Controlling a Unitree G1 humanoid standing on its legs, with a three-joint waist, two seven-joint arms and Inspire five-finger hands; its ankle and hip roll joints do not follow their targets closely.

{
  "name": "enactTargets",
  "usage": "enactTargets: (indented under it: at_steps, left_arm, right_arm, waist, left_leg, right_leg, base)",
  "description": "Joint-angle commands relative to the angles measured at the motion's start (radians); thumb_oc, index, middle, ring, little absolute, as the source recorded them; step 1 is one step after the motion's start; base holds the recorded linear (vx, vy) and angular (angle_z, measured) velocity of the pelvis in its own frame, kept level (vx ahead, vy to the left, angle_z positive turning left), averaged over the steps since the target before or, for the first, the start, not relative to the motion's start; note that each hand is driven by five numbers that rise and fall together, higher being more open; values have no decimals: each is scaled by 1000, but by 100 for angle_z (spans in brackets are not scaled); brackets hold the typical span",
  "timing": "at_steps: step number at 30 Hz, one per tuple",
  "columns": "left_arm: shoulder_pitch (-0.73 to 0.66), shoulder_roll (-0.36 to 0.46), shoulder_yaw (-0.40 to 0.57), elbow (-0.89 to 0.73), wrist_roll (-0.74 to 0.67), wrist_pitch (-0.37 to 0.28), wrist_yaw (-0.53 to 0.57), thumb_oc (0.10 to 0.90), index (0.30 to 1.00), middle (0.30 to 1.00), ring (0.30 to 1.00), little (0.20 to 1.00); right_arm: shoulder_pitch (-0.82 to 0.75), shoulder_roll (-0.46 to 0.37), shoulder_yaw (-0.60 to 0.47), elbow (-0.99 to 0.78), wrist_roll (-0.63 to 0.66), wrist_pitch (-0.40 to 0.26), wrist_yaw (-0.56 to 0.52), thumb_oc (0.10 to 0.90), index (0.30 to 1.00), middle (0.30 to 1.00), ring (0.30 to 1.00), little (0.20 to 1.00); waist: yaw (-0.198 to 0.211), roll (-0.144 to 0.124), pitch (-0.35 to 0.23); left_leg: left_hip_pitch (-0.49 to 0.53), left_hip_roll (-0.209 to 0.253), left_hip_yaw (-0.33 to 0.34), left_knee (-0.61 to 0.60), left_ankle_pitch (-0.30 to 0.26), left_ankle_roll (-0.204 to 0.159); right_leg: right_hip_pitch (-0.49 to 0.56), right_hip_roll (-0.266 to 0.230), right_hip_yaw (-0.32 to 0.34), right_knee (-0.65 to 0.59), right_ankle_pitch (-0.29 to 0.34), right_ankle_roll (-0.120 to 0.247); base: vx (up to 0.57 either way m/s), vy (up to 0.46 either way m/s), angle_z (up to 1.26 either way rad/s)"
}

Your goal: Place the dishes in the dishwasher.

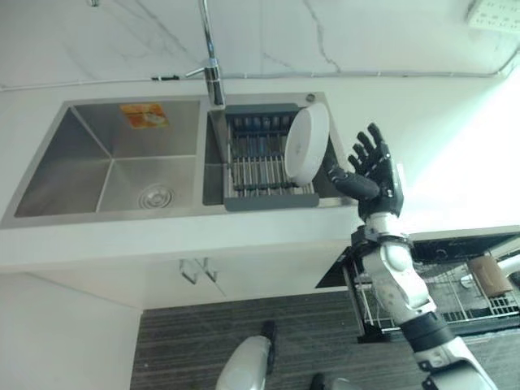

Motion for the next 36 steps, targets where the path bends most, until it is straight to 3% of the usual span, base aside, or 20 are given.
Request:
enactTargets:
  at_steps: [1, 16, 22, 32, 34, 36]
  left_arm:
    - [21, 34, -56, 32, 41, 10, 21, 800, 900, 900, 900, 900]
    - [21, 60, -79, 11, 46, 16, 36, 800, 900, 900, 900, 900]
    - [24, 69, -91, 2, 80, -28, 62, 800, 900, 900, 900, 900]
    - [11, 77, -106, -3, 64, -41, 64, 800, 900, 900, 900, 900]
    - [7, 80, -105, -4, 66, -44, 66, 800, 900, 900, 900, 900]
    - [5, 84, -102, -9, 79, -49, 66, 800, 900, 900, 900, 900]
  right_arm:
    - [-130, -6, -37, -52, 11, -105, 30, 800, 900, 900, 900, 900]
    - [-223, 24, -38, -7, 65, -46, -22, 800, 900, 900, 900, 900]
    - [-272, 19, -46, 12, 76, -15, -81, 800, 900, 900, 900, 900]
    - [-309, 1, -64, 58, 61, -6, -143, 800, 900, 900, 900, 900]
    - [-313, -8, -68, 76, 15, 8, -167, 800, 900, 900, 900, 900]
    - [-318, -38, -70, 104, -134, 60, -192, 800, 900, 900, 900, 900]
  waist:
    - [15, 9, -32]
    - [41, 26, -4]
    - [47, 34, 17]
    - [47, 38, 36]
    - [48, 35, 39]
    - [50, 33, 42]
  left_leg:
    - [68, 50, -32, 3, -183, -38]
    - [64, 36, -54, 3, -177, -29]
    - [52, 31, -60, 3, -170, -31]
    - [38, 29, -60, 3, -167, -29]
    - [34, 28, -61, 3, -167, -29]
    - [33, 28, -63, 3, -168, -30]
  right_leg:
    - [-62, -53, -50, -39, 69, 45]
    - [-52, -80, -65, -39, 82, 54]
    - [-63, -90, -62, -39, 90, 59]
    - [-81, -96, -55, -39, 100, 64]
    - [-84, -96, -55, -39, 102, 65]
    - [-87, -97, -56, -39, 104, 68]
  base:
    - [36, 12, 1]
    - [39, 22, 9]
    - [-10, 29, 6]
    - [-13, 14, 0]
    - [0, 0, 0]
    - [0, 0, 0]
